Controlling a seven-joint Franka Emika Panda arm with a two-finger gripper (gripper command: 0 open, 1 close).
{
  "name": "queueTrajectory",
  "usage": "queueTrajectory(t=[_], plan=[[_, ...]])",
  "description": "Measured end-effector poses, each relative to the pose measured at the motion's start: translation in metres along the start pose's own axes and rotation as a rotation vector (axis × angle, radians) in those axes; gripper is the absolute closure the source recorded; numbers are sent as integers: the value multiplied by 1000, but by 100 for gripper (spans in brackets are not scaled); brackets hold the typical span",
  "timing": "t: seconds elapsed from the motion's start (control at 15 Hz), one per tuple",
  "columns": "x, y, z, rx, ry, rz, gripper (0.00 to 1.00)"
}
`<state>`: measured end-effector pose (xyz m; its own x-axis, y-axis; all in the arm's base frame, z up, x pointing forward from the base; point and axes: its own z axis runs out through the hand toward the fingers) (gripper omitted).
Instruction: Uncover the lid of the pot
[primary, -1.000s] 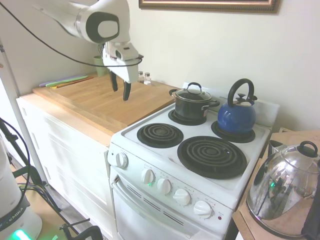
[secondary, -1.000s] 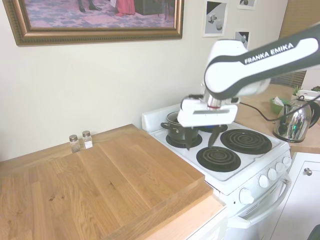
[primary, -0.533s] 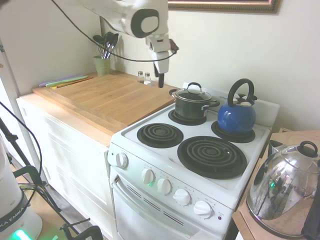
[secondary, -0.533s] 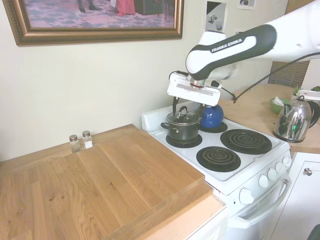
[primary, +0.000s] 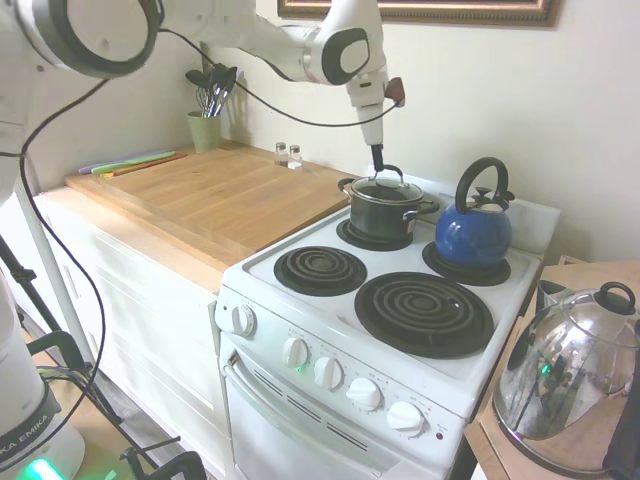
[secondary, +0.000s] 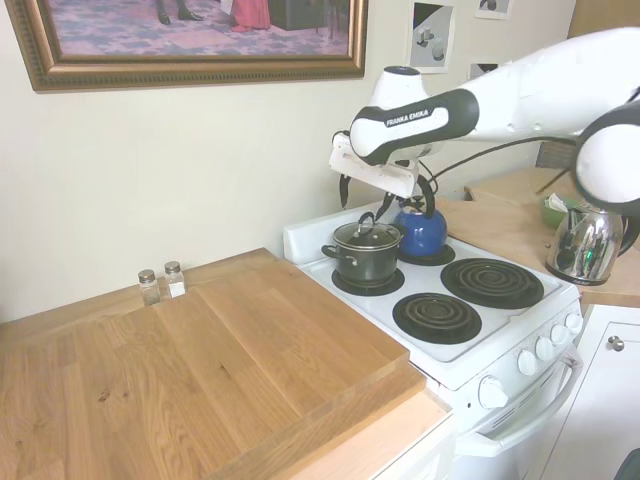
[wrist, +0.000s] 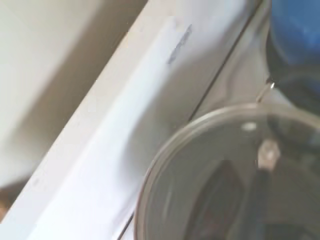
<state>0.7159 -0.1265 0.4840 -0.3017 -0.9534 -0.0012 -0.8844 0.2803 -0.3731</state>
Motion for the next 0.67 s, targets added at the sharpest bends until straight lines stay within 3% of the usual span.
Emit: queueTrajectory(t=[0.67], plan=[[7, -14, 13, -44, 27, 28, 100]])
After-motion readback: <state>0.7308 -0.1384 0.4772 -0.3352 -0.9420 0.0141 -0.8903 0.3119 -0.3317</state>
